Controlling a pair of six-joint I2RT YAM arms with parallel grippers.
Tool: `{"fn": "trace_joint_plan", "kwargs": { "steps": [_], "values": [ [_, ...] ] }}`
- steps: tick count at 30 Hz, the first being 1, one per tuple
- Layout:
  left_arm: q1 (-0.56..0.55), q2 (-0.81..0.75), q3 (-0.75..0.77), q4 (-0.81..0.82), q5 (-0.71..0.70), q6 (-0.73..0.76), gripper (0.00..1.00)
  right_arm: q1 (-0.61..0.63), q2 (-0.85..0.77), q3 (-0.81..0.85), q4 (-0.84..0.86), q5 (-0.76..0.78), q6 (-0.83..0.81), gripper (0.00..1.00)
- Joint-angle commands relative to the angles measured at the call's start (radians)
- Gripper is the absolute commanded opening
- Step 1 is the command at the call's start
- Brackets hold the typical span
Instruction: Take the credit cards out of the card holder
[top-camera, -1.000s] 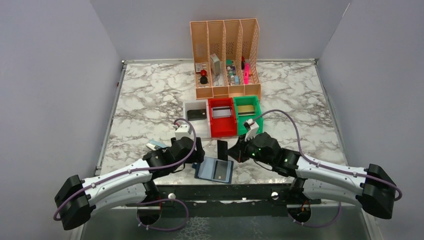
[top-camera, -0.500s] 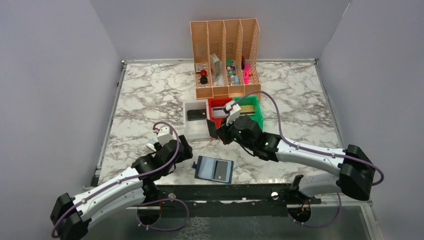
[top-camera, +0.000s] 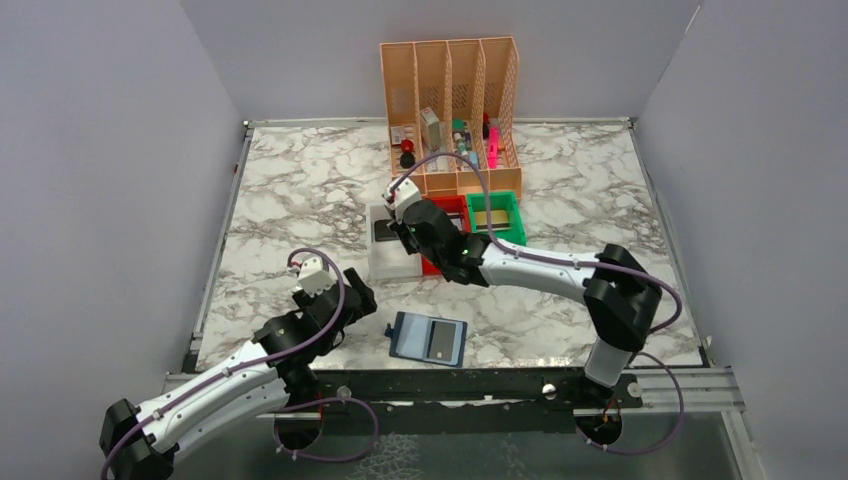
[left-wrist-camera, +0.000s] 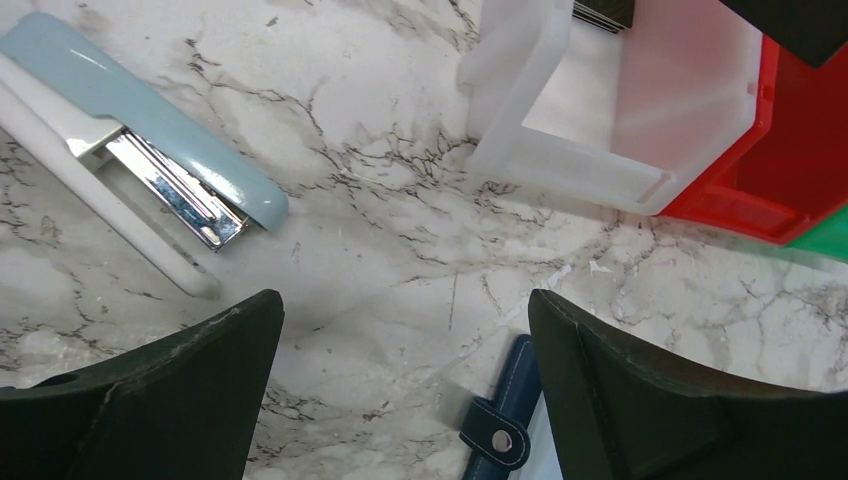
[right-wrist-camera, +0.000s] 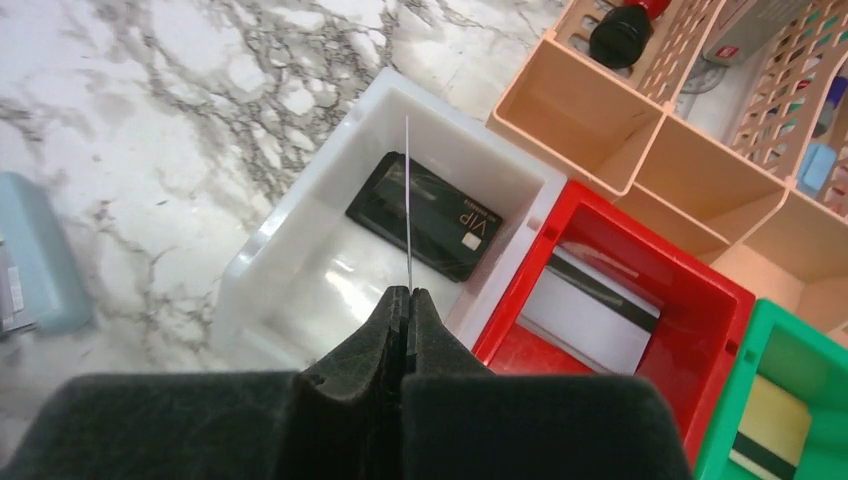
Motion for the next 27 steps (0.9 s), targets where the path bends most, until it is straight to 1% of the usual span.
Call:
{"fn": "trace_joint_plan", "kwargs": {
  "steps": [1,4,11,21,27],
  "values": [
    [0.003,-0.019,0.042,-0.065,-0.087,-0.049,0.97,-0.002,0.119,0.089,-0.037,0.115,-0.124,0.01],
    [0.004,-0.054,0.039,-0.077,-0.103,-0.058,0.99,-0.002,0.181,0.124,-0.001,0.151,-0.188,0.01],
    [0.004,-0.132,0.016,-0.084,-0.104,-0.061,0.99,-0.002,0.284,0.188,0.047,0.189,-0.332,0.03],
    [0.004,-0.136,0.005,-0.083,-0.098,-0.068,0.99,-0.002,0.39,0.206,0.147,0.221,-0.539,0.06],
    [0.004,-0.146,0.0,-0.082,-0.098,-0.067,0.99,-0.002,0.429,0.192,0.205,0.227,-0.614,0.07]
  ]
}}
